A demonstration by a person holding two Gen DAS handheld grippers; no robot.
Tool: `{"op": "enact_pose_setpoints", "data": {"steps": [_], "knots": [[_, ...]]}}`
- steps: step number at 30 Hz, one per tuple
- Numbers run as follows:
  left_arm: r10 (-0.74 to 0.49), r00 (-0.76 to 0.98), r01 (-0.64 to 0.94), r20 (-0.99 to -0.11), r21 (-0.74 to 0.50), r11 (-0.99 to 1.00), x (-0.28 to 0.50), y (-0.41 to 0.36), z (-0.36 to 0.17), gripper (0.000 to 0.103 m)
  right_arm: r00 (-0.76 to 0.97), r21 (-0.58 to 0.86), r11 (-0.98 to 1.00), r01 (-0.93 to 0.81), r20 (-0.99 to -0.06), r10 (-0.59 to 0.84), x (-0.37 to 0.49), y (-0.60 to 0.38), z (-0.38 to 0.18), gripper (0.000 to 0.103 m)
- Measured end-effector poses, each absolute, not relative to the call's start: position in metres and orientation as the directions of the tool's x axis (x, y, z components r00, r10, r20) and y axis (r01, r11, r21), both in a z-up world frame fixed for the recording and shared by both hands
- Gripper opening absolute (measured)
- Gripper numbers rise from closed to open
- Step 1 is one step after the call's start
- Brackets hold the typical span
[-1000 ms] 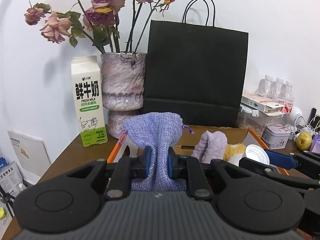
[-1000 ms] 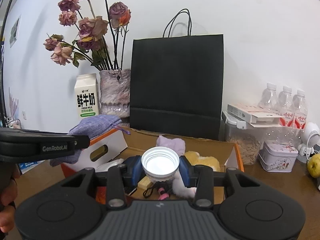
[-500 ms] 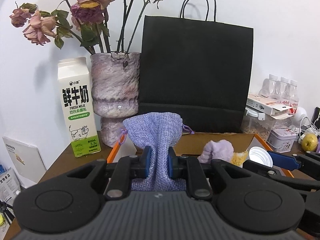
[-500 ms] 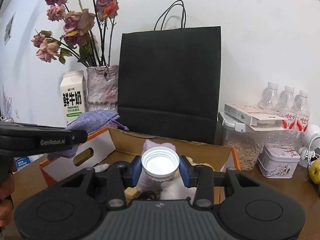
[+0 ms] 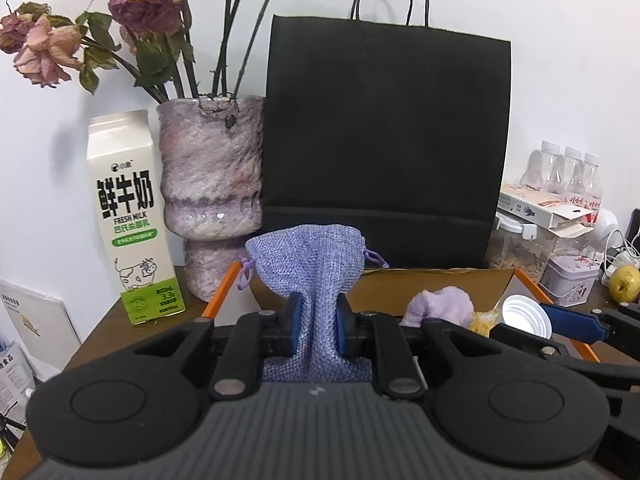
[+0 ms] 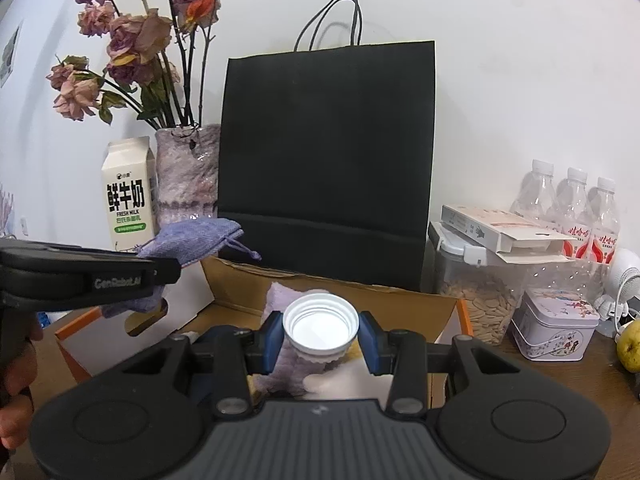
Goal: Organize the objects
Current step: 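Lower the pouch into the box and open the left gripper while the right releases the cap inside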
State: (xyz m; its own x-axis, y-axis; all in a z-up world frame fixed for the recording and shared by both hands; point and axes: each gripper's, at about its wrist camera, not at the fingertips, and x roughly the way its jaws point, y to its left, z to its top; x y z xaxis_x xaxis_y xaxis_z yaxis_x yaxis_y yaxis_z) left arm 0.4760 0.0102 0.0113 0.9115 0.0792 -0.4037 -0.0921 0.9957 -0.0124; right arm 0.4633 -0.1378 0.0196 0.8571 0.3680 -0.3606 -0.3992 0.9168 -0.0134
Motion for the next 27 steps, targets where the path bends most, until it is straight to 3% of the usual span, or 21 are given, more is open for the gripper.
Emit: {"op": "enact_pose_setpoints", "data": {"steps": [10, 12, 14, 15, 16, 17, 18, 27], "knots": [[0.092, 0.905, -0.101, -0.415, 0.0, 0.995, 0.485, 0.009, 0.005, 0.022, 0.859, -0.019, 0.922, -0.386, -0.373, 0.352, 0.468, -0.138, 0.015, 0.039], [0.101, 0.905, -0.109, -0.413, 0.005, 0.994, 0.484, 0.009, 0.005, 0.033, 0.856, -0.021, 0.921, -0.388, -0.378, 0.352, 0.468, -0.138, 0.014, 0.039], [0.119, 0.906, -0.126, -0.406, 0.01, 0.992, 0.484, 0.009, 0.005, 0.07, 0.855, -0.024, 0.921, -0.388, -0.383, 0.35, 0.469, -0.138, 0.013, 0.045], [0.127, 0.907, -0.134, -0.401, 0.01, 0.991, 0.484, 0.01, 0.005, 0.08, 0.854, -0.025, 0.922, -0.387, -0.388, 0.347, 0.47, -0.138, 0.012, 0.063], [0.143, 0.91, -0.15, -0.389, 0.011, 0.989, 0.483, 0.011, 0.005, 0.097, 0.856, -0.026, 0.926, -0.377, -0.391, 0.337, 0.47, -0.138, 0.01, 0.075], [0.158, 0.913, -0.165, -0.375, 0.013, 0.986, 0.481, 0.011, 0.006, 0.103, 0.859, -0.027, 0.929, -0.368, -0.393, 0.329, 0.471, -0.139, 0.009, 0.099], [0.172, 0.92, -0.178, -0.353, 0.015, 0.984, 0.479, 0.011, 0.006, 0.103, 0.862, -0.028, 0.932, -0.36, -0.392, 0.321, 0.471, -0.139, 0.007, 0.103], [0.178, 0.914, -0.176, -0.364, 0.039, 0.984, 0.482, 0.009, 0.004, 0.103, 0.859, -0.014, 0.937, -0.35, -0.403, 0.315, 0.473, -0.141, 0.004, 0.103]]}}
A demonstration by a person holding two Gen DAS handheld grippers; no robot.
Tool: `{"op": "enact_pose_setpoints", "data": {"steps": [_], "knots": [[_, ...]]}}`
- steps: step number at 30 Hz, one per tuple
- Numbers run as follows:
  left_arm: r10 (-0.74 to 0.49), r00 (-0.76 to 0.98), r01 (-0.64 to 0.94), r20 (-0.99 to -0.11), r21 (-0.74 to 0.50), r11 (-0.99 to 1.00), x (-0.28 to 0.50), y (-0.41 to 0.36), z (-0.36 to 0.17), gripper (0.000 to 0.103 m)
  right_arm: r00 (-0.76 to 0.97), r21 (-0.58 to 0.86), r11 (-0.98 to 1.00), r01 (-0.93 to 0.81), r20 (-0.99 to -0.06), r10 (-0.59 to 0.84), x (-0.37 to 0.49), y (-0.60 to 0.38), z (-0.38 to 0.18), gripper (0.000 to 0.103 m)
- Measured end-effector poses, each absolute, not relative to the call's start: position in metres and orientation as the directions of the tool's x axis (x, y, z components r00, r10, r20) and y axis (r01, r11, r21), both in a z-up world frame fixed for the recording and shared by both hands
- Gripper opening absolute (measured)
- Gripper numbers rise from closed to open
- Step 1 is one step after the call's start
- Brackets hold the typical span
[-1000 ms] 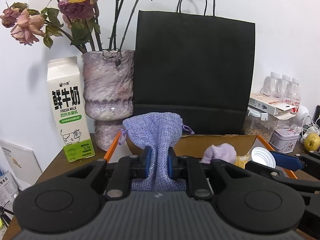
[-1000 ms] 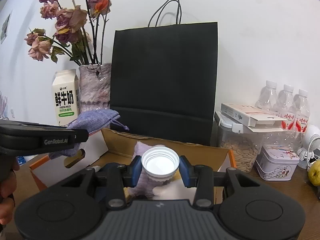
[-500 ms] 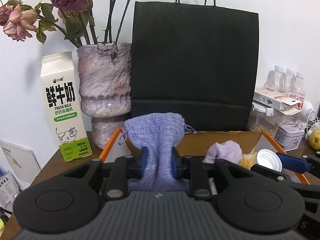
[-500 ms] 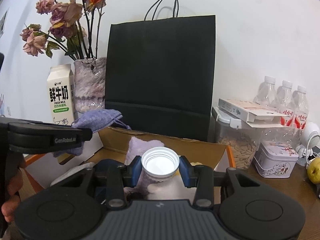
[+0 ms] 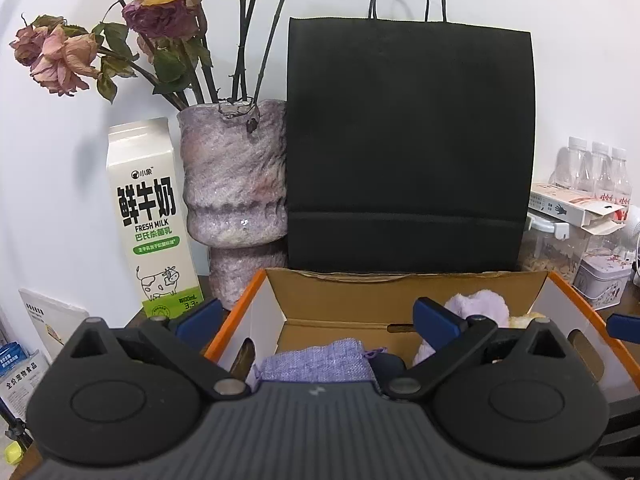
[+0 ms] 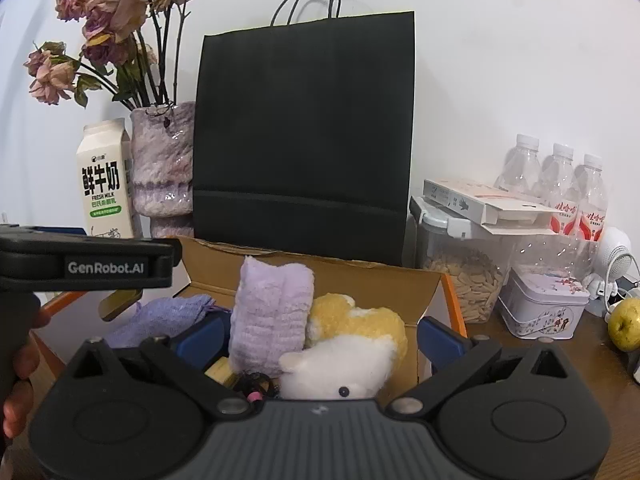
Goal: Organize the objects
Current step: 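Lower the pouch into the box and open the left gripper while the right releases the cap inside, then withdraw both grippers from the box toward the rose and iridescent bag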
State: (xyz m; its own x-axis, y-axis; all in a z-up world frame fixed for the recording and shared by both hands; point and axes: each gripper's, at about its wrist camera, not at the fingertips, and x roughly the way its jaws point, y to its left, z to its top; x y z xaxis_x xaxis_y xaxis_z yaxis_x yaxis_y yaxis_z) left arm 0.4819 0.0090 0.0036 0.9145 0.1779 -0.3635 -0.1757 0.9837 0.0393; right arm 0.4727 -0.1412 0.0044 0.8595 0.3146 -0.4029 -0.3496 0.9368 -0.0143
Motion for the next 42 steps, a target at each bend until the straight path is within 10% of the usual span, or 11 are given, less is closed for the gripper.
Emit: {"op": "enact_pose_setpoints", "data": {"steps": [42], "knots": [[0.189, 0.919, -0.201, -0.346, -0.001, 0.979, 0.375, 0.022, 0.004, 0.103, 0.849, -0.008, 0.921, -0.389, -0.391, 0.355, 0.394, -0.157, 0.016, 0.103]]}}
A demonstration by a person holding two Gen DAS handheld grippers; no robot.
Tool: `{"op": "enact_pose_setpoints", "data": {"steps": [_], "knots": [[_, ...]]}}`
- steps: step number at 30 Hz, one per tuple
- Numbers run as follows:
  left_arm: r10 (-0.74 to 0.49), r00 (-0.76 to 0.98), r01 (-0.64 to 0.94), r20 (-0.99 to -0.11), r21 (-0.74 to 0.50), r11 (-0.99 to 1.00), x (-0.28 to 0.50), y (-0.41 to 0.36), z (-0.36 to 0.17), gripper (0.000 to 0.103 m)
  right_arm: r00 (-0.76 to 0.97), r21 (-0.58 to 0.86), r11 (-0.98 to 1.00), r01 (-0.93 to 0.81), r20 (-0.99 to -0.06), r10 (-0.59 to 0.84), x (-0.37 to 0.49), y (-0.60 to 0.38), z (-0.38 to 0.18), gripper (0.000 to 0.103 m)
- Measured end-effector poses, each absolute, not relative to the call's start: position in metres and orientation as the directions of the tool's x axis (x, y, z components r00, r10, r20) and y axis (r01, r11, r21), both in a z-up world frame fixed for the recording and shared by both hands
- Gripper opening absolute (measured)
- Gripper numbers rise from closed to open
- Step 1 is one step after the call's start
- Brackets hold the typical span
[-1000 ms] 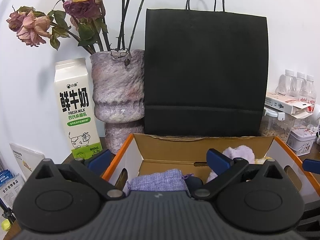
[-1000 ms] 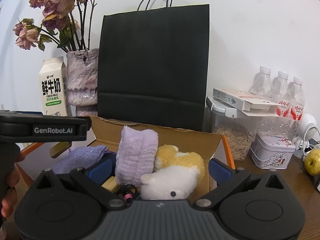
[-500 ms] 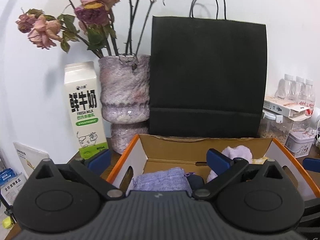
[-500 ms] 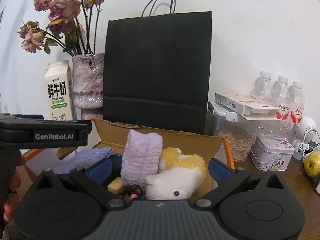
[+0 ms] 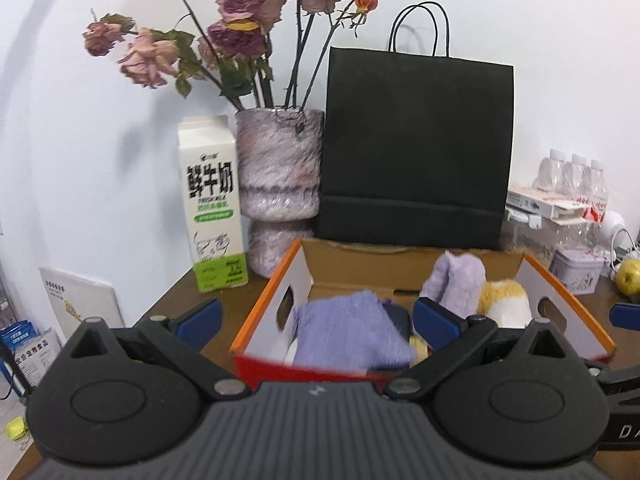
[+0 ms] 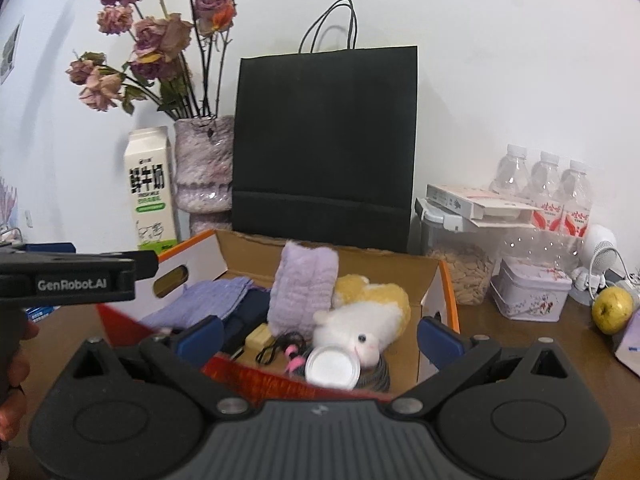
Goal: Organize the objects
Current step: 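Withdraw both grippers from the box toward the rose and iridescent bag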
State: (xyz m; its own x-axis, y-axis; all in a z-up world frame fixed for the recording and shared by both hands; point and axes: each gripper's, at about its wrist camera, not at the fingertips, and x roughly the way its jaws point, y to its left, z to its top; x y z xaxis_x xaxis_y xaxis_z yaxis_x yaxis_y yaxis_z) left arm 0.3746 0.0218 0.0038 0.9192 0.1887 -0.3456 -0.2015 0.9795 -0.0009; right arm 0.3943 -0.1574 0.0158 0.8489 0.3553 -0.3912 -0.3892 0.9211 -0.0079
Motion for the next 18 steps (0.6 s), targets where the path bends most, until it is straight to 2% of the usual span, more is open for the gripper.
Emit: {"op": "enact_pose_setpoints", "data": {"steps": [18], "knots": [[0.178, 0.878, -0.177, -0.444, 0.043, 0.983, 0.286, 0.018, -0.022, 0.103, 0.813, 0.002, 0.919, -0.395, -0.465, 0.351, 0.305, -0.177, -0.01, 0.103]]}}
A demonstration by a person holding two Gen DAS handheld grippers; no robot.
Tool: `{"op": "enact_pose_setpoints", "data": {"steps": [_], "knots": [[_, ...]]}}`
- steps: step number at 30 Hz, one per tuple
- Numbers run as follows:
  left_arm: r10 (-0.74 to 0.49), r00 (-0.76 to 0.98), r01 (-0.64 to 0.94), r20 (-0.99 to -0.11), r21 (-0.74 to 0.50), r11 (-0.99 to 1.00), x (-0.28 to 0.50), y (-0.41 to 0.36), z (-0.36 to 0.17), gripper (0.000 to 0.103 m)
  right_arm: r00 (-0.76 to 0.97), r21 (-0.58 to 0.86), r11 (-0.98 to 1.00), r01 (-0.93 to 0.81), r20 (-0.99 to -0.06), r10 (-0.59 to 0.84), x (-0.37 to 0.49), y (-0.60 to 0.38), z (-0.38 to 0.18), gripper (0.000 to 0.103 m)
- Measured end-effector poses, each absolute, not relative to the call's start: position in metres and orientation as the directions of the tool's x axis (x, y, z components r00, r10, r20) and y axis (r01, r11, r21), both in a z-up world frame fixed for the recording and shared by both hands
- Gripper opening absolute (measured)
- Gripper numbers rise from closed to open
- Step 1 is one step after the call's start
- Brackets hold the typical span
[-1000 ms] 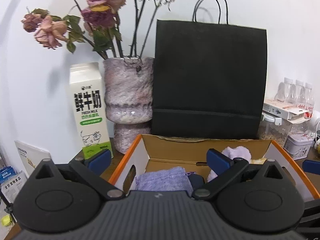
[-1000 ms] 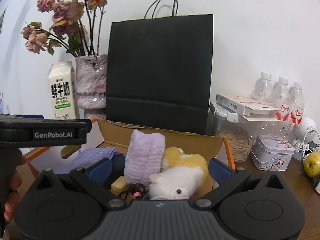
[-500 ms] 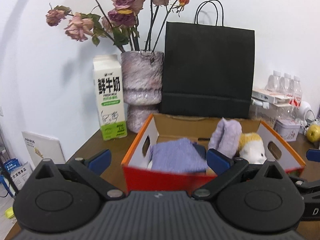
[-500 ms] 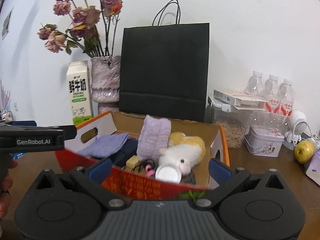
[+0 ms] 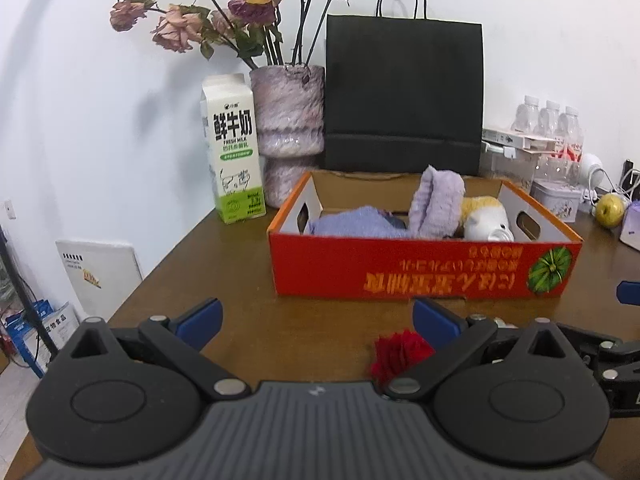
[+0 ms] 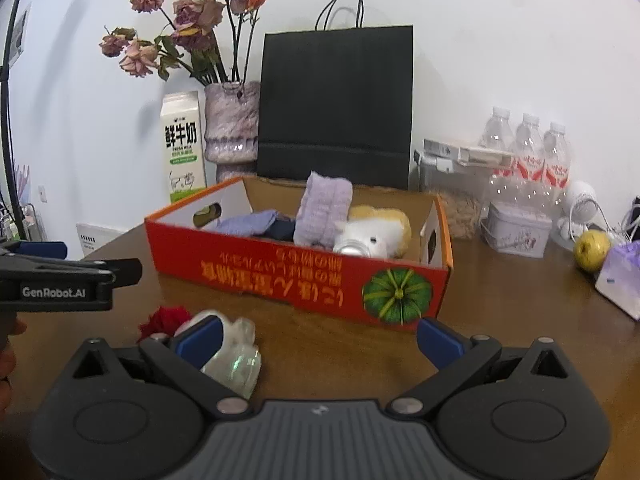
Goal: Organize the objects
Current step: 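Withdraw both grippers from the box toward the rose and iridescent bag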
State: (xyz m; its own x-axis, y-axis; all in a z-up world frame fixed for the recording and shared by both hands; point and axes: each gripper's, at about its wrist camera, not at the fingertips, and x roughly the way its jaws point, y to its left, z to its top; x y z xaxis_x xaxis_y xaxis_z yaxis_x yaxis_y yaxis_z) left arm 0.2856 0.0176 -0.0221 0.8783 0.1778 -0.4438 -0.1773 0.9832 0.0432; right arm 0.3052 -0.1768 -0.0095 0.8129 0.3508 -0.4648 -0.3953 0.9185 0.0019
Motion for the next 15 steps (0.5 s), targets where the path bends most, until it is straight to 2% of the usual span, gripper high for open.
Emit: {"op": "enact_pose_setpoints", "data": {"steps": [8, 15], "knots": [[0.158, 0.84, -0.161, -0.52, 0.04, 0.986, 0.264, 0.025, -0.034, 0.103, 0.798, -0.013, 0.916, -0.401, -0.496, 0.343, 0.282, -0.173, -0.02, 0.103], [0.15, 0.805, -0.191, -0.574, -0.011, 0.982, 0.254, 0.051, -0.039, 0.103, 0.759, -0.033, 0.901, -0.433, -0.553, 0.344, 0.277, -0.157, -0.033, 0.103]]}}
